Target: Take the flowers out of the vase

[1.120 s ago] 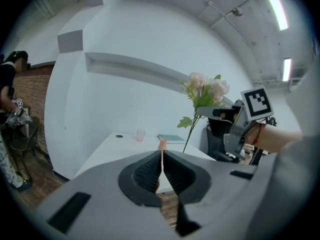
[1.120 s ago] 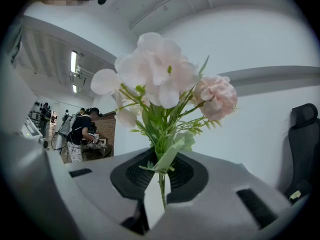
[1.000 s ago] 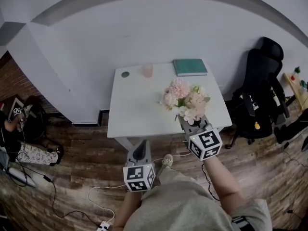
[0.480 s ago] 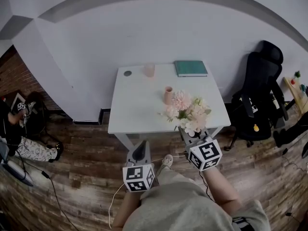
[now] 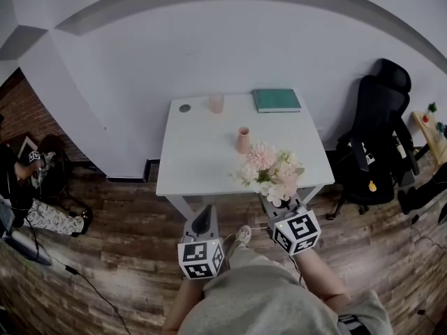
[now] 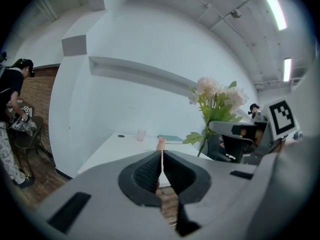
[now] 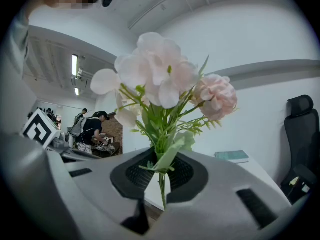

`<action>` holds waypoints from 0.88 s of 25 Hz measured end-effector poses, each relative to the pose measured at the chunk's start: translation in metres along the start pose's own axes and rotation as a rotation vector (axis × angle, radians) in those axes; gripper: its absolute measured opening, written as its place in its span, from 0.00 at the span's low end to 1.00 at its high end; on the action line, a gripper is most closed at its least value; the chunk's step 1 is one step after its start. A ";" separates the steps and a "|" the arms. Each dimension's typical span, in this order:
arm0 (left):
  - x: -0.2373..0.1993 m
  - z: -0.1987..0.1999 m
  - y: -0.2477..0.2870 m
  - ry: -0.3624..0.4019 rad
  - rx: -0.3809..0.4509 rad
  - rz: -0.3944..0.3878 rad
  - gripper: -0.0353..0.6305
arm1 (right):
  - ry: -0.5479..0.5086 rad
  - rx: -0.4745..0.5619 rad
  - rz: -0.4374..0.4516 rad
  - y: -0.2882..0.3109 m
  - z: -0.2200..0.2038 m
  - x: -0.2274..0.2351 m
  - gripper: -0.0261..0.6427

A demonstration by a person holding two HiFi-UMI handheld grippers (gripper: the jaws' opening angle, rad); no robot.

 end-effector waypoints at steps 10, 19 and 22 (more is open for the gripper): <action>0.000 -0.001 0.003 0.005 -0.006 0.005 0.07 | 0.025 -0.006 0.016 0.003 -0.005 0.003 0.10; 0.002 0.001 0.007 0.016 -0.011 0.003 0.07 | 0.033 -0.009 0.016 0.004 -0.009 0.004 0.10; 0.001 0.001 0.008 0.018 -0.011 0.004 0.07 | 0.033 -0.008 0.013 0.004 -0.009 0.004 0.10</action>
Point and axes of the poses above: the fingertips, and each gripper's own axes: y forward along the fingers, x to its right, z out of its top, the point moved 7 cm from there along -y, backward along the fingers, and after that the axes turned 12 degrees about -y, right-handed, at the moved point
